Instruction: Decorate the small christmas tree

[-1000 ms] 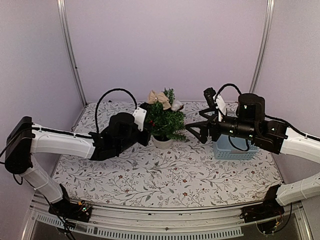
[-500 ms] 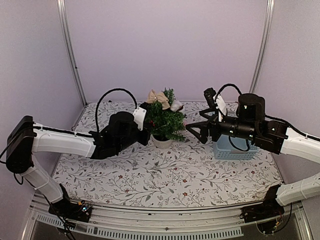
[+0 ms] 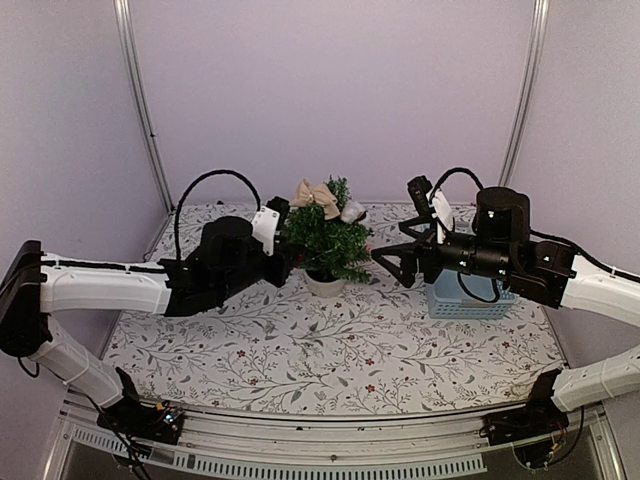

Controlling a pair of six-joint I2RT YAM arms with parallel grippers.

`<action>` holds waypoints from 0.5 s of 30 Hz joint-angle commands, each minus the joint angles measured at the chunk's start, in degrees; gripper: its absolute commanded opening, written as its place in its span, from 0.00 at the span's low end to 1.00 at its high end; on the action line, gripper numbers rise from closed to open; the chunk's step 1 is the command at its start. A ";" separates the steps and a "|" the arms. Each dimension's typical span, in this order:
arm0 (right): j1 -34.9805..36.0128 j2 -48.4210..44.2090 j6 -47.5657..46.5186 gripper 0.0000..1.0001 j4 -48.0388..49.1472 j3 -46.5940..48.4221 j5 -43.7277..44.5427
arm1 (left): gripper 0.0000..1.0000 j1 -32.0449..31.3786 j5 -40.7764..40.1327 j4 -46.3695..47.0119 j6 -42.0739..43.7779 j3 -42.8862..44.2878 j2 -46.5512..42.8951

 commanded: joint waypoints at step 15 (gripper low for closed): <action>-0.35 -0.56 0.39 0.99 -0.19 0.50 -1.31 | 0.48 0.61 5.35 -4.80 -0.39 -10.23 -13.90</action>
